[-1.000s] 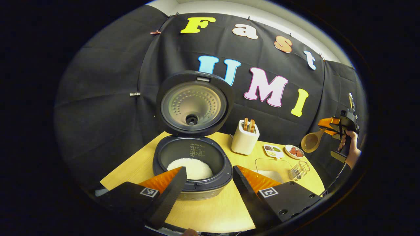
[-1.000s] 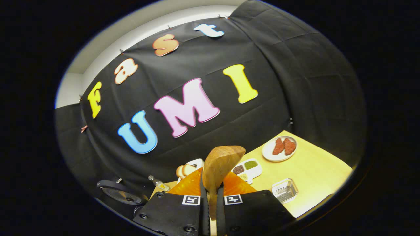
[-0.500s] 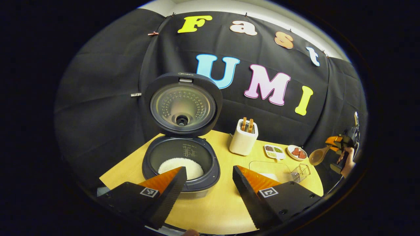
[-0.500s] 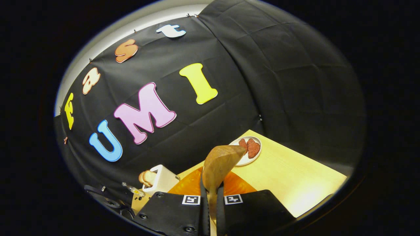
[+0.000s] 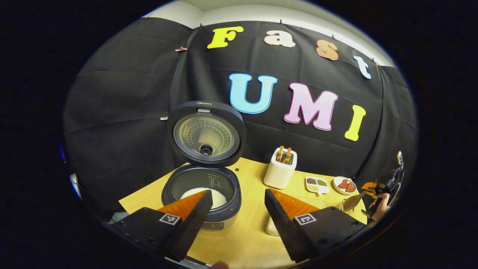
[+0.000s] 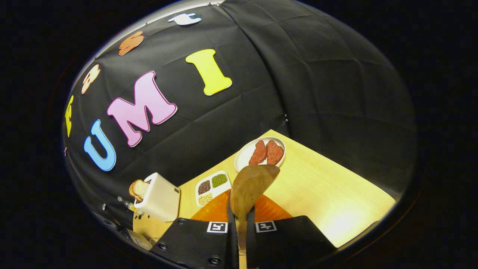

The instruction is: Close the left gripper, press the button to open the rice cooker; take a wooden spoon from the chopstick holder with the right hand, scoop a spoonful of rice and pour it into the rice cooker, then put the wooden spoon back into the chopstick holder.

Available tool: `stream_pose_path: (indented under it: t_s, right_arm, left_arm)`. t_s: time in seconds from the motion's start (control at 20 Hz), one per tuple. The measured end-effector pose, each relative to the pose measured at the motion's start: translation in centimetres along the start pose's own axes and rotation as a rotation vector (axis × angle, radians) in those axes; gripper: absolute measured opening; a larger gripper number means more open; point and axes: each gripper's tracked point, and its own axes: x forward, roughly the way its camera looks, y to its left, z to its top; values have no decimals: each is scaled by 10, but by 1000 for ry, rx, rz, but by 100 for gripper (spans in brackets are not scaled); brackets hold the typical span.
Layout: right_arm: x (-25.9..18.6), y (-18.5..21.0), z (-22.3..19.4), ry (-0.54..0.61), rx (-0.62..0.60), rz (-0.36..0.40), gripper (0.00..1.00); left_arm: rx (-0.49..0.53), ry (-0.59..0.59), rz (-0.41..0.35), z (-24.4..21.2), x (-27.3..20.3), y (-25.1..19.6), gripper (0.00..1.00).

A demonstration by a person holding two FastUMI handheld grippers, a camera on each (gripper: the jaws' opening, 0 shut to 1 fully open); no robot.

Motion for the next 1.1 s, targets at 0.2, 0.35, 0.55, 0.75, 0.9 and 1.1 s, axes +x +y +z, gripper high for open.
stream_pose_path:
  t_s: [0.2,0.35,0.55,0.75,0.9,1.1]
  right_arm:
    - [15,-2,-25,53,-31,-2,12]
    - [21,-2,-34,75,-15,-10,15]
    - [16,5,-32,66,-13,21,22]
    - [-5,-7,-21,39,-54,-9,100]
    - [-36,-18,1,-24,-68,-36,99]
    - [-88,-31,18,-87,-104,-58,98]
  left_arm:
    - [-31,-62,49,27,-4,9,95]
    - [-30,-143,105,60,-2,29,95]
    - [22,-264,147,110,11,54,95]
    - [131,-406,142,157,28,64,95]
    - [185,-481,103,181,48,65,95]
    - [222,-534,62,202,87,77,94]
